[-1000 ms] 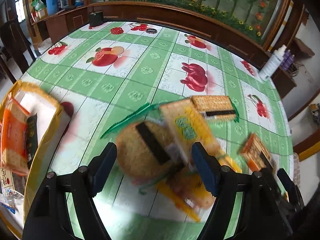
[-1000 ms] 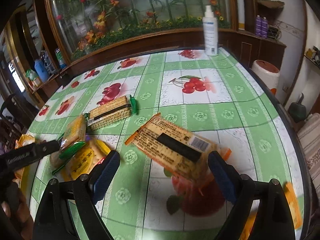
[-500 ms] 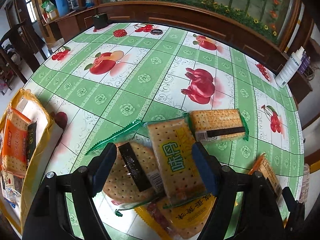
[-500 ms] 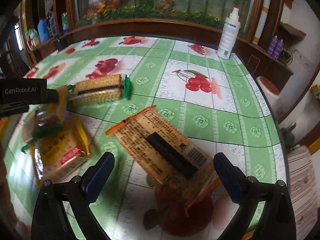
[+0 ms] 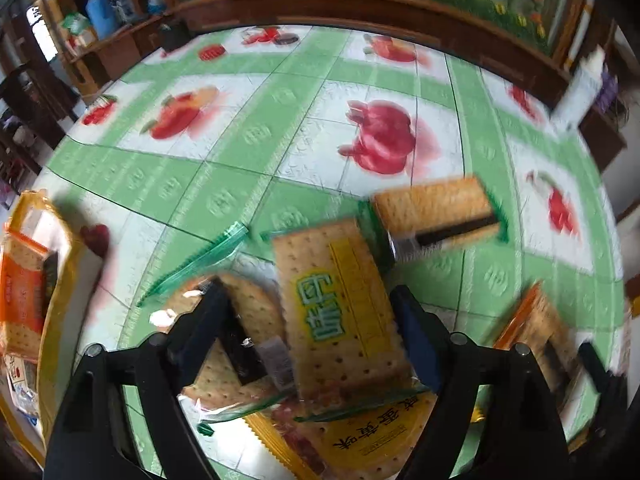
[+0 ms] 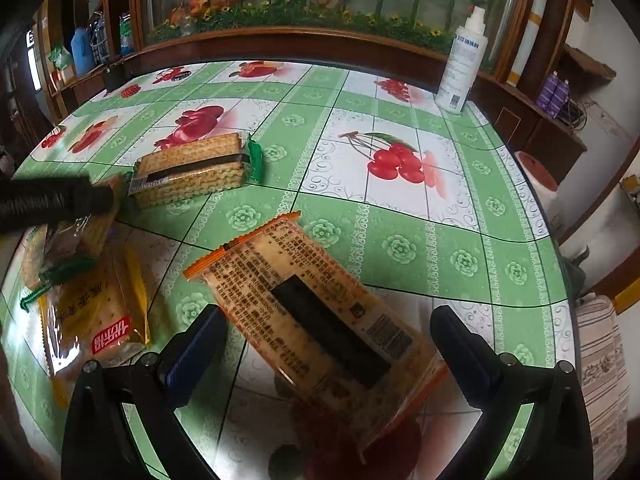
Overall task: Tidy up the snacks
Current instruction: 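Grasp the yellow WEIDAN cracker pack with the left tool while the right grasps the tan cracker pack, then carry both packs into the yellow-rimmed tray and open both tools to release, then move both open tools back over the remaining snacks on the table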
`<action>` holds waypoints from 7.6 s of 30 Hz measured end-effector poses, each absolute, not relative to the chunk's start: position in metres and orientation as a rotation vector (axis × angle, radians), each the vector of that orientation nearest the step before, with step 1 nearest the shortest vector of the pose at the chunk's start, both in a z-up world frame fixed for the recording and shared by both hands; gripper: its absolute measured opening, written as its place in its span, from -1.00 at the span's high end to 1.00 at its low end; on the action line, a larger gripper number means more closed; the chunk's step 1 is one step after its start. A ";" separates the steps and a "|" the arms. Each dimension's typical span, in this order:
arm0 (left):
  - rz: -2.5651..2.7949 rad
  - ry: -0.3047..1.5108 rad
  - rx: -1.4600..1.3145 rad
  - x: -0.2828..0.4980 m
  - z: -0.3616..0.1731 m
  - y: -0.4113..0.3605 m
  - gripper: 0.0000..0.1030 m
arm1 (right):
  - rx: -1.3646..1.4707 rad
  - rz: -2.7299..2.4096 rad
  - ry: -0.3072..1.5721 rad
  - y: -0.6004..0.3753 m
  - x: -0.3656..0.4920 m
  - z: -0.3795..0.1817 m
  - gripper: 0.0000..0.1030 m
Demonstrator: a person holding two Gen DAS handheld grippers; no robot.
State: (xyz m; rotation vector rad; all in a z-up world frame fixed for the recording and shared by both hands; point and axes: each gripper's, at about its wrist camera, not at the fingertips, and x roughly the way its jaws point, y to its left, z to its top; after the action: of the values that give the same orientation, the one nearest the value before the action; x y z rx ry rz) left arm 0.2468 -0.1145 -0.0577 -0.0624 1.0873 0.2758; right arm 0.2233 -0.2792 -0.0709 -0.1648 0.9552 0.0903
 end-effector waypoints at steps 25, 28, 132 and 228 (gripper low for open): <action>0.119 0.947 0.196 0.205 -0.061 -0.108 0.10 | -0.020 0.159 0.969 -0.278 0.195 -0.063 -0.15; 0.101 0.940 0.181 0.194 -0.060 -0.098 0.10 | 0.009 0.181 0.966 -0.277 0.186 -0.062 -0.15; 0.407 0.735 -0.179 0.004 -0.024 0.175 0.09 | -0.040 0.758 0.777 0.053 0.086 -0.011 -0.12; 0.207 0.739 -0.042 0.032 -0.004 0.021 -0.47 | 0.183 0.193 0.719 -0.228 0.064 -0.011 -0.96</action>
State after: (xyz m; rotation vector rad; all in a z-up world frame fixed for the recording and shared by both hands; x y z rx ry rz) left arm 0.0323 0.0210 -0.0042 -0.0420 0.7391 0.2069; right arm 0.0637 -0.2282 -0.0110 0.1829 0.7187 0.1932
